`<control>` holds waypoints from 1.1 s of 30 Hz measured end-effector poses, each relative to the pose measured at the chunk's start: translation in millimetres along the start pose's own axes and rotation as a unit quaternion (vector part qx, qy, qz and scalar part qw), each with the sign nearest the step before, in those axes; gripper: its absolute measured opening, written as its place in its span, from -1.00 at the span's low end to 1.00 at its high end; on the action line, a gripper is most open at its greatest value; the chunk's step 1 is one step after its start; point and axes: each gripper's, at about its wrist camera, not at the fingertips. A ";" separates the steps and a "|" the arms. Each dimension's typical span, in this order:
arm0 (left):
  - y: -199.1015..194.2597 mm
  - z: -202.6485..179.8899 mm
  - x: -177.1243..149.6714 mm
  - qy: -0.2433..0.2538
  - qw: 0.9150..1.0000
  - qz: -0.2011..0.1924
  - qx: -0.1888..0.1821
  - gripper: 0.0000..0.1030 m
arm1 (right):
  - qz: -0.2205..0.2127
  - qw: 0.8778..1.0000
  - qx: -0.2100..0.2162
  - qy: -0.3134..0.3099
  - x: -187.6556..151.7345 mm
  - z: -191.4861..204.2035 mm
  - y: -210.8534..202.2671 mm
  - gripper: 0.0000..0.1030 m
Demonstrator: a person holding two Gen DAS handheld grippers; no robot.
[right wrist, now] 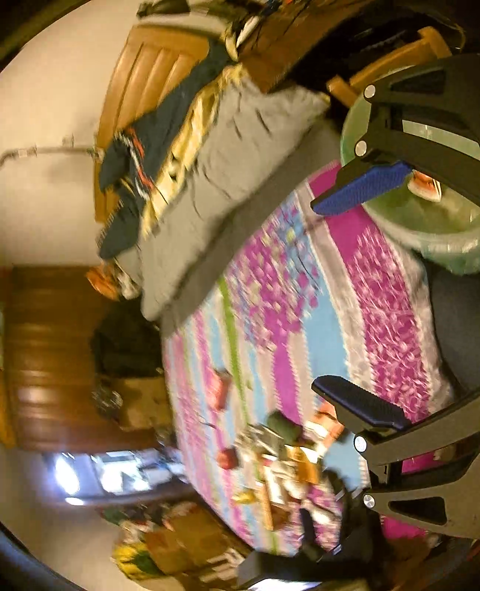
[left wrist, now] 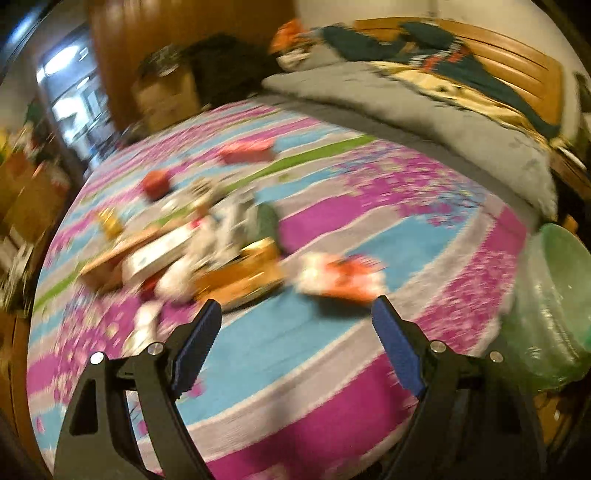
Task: Collect trash
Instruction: 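Move both tools back over the bed toward the remaining trash, then grasp the orange paper cup with the right gripper while the left gripper grasps the gold box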
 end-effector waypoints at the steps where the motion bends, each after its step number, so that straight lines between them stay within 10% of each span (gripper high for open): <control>1: 1.1 13.7 -4.9 -0.013 1.000 0.007 0.012 0.55 | 0.010 1.000 0.009 -0.007 -3.5 7.3 9.0 0.71; 25: 21.8 194.7 -13.4 -0.164 0.978 0.052 0.115 0.55 | 0.105 0.971 0.132 -0.169 -25.3 145.1 145.0 0.68; 31: 24.9 206.4 -18.0 -0.186 0.975 0.062 0.105 0.55 | 0.123 0.964 0.137 -0.192 -28.4 158.0 171.1 0.27; 33: 28.4 195.7 -21.8 -0.180 0.977 0.070 0.089 0.55 | 0.132 0.961 0.135 -0.202 -31.8 161.6 180.3 -0.14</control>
Point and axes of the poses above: each gripper's, at about its wrist camera, not at the fingertips, and y roughly the way its jaws point, z to its left, x to its top, and after that the axes turned 1 degree about x, right-handed
